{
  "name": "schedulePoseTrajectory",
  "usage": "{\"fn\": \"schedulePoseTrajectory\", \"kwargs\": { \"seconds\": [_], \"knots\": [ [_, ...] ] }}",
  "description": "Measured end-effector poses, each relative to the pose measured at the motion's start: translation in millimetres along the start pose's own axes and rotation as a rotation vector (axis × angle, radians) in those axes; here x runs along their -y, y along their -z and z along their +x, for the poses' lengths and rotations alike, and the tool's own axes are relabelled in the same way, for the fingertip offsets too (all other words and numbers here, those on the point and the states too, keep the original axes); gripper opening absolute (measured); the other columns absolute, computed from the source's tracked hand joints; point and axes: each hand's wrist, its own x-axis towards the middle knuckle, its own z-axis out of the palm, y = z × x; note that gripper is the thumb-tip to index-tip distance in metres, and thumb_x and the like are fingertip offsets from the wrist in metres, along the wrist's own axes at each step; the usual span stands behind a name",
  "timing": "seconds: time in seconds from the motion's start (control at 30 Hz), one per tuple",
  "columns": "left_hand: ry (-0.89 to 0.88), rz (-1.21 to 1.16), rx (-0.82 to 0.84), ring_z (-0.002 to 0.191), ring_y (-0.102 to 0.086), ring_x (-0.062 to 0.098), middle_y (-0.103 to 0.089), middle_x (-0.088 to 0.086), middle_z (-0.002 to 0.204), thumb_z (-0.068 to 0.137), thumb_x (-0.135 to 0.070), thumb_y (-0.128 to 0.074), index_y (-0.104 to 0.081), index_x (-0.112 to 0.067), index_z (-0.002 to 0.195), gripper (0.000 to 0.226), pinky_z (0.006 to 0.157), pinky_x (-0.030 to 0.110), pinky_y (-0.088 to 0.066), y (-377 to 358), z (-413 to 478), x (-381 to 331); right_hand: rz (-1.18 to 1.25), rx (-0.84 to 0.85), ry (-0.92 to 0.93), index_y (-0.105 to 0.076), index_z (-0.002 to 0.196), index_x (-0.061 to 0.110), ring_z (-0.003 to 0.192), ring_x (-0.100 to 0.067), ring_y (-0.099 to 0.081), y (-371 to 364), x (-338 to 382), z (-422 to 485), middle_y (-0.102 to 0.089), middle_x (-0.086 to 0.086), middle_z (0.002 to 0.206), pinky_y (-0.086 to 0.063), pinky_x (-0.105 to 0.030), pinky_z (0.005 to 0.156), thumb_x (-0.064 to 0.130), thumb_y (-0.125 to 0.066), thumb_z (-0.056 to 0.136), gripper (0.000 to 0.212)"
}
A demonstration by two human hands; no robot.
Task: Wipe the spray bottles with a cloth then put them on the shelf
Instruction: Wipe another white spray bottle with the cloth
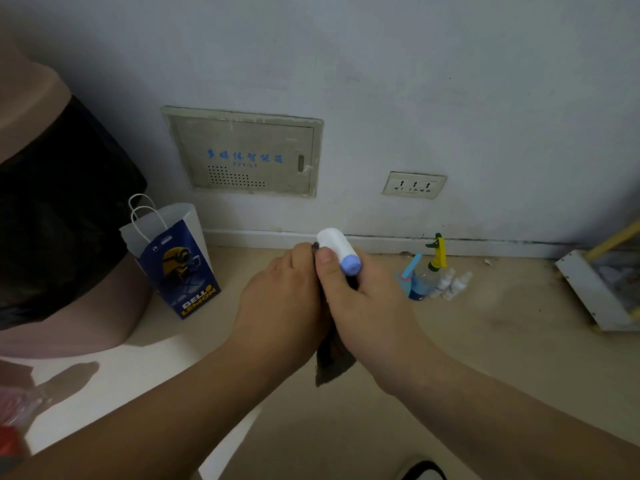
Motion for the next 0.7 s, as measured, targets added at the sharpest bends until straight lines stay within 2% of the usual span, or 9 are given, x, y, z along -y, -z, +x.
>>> {"fn": "schedulePoseTrajectory", "kwargs": {
  "seconds": [0.03, 0.1, 0.17, 0.27, 0.37, 0.43, 0.5, 0.63, 0.7],
  "knots": [
    [0.058, -0.096, 0.079, 0.1, -0.066, 0.03, -0.065, 0.014, 0.112, 0.069, -0.087, -0.009, -0.056, -0.011, 0.121, 0.103, 0.091, 0.046, -0.054, 2, 2, 2, 0.013, 0.016, 0.02, -0.068, 0.1, 0.031, 0.077, 0.009, -0.066, 0, 3, 0, -0.071, 0.013, 0.084, -0.049, -0.012, 0.068, 0.058, -0.053, 0.1, 0.031],
    [0.075, -0.341, 0.013, 0.088, -0.066, 0.016, -0.066, -0.005, 0.094, 0.081, -0.077, -0.021, -0.054, -0.021, 0.109, 0.071, 0.083, 0.047, -0.056, 2, 3, 8, 0.112, 0.129, 0.022, -0.072, 0.117, 0.034, 0.099, 0.007, -0.069, 8, 8, 5, -0.076, 0.016, 0.106, -0.055, -0.024, 0.092, 0.064, -0.064, 0.092, 0.04],
    [0.072, -0.552, -0.095, 0.079, -0.067, 0.012, -0.067, -0.007, 0.086, 0.097, -0.054, -0.041, -0.058, -0.024, 0.103, 0.035, 0.073, 0.047, -0.058, 6, 6, 9, 0.246, 0.205, -0.04, -0.067, 0.133, 0.037, 0.117, -0.003, -0.067, 23, 7, 18, -0.072, 0.015, 0.126, -0.054, -0.036, 0.105, 0.068, -0.073, 0.08, 0.062],
    [0.083, -0.72, -0.127, 0.081, -0.065, 0.008, -0.068, -0.006, 0.085, 0.106, -0.031, -0.046, -0.062, -0.021, 0.097, 0.021, 0.075, 0.026, -0.054, 18, 7, 5, 0.286, 0.23, -0.207, -0.074, 0.124, 0.025, 0.103, -0.017, -0.069, 39, -4, 33, -0.074, -0.003, 0.122, -0.059, -0.04, 0.092, 0.049, -0.061, 0.098, 0.038],
    [0.114, -0.774, -0.169, 0.088, -0.065, -0.001, -0.069, -0.012, 0.091, 0.107, -0.032, -0.044, -0.065, -0.026, 0.102, 0.022, 0.075, 0.011, -0.049, 26, 7, 3, 0.124, 0.359, -0.332, -0.073, 0.121, 0.012, 0.1, -0.031, -0.07, 40, -20, 33, -0.073, -0.017, 0.123, -0.062, -0.053, 0.091, 0.015, -0.055, 0.102, 0.026],
    [0.128, -0.803, -0.211, 0.092, -0.065, -0.002, -0.07, -0.013, 0.095, 0.107, -0.033, -0.043, -0.065, -0.027, 0.107, 0.023, 0.083, 0.019, -0.052, 25, 7, 2, 0.196, 0.54, -0.33, -0.072, 0.123, 0.012, 0.11, -0.034, -0.07, 40, -24, 30, -0.074, -0.014, 0.122, -0.062, -0.055, 0.092, 0.0, -0.062, 0.092, 0.035],
    [0.153, -0.823, -0.25, 0.093, -0.066, -0.001, -0.07, -0.013, 0.096, 0.108, -0.033, -0.042, -0.065, -0.025, 0.112, 0.024, 0.083, 0.024, -0.051, 25, 7, 3, 0.329, 0.635, -0.302, -0.071, 0.123, 0.012, 0.115, -0.032, -0.069, 42, -24, 29, -0.073, -0.014, 0.123, -0.06, -0.051, 0.093, -0.004, -0.066, 0.077, 0.048],
    [0.213, -0.946, -0.257, 0.096, -0.07, 0.004, -0.075, -0.007, 0.1, 0.109, -0.035, -0.041, -0.066, -0.023, 0.114, 0.028, 0.088, 0.03, -0.056, 29, 5, 2, 0.345, 0.606, -0.221, -0.07, 0.124, 0.017, 0.119, -0.028, -0.07, 35, -29, 29, -0.074, -0.009, 0.126, -0.06, -0.038, 0.092, 0.0, -0.076, 0.074, 0.053],
    [0.242, -0.994, -0.208, 0.091, -0.072, 0.004, -0.076, -0.007, 0.095, 0.108, -0.037, -0.042, -0.067, -0.025, 0.107, 0.028, 0.084, 0.027, -0.057, 31, 3, 1, 0.301, 0.571, -0.224, -0.068, 0.128, 0.016, 0.118, -0.028, -0.071, 30, -31, 28, -0.075, -0.007, 0.125, -0.06, -0.04, 0.093, 0.0, -0.08, 0.078, 0.054]
  ]
}}
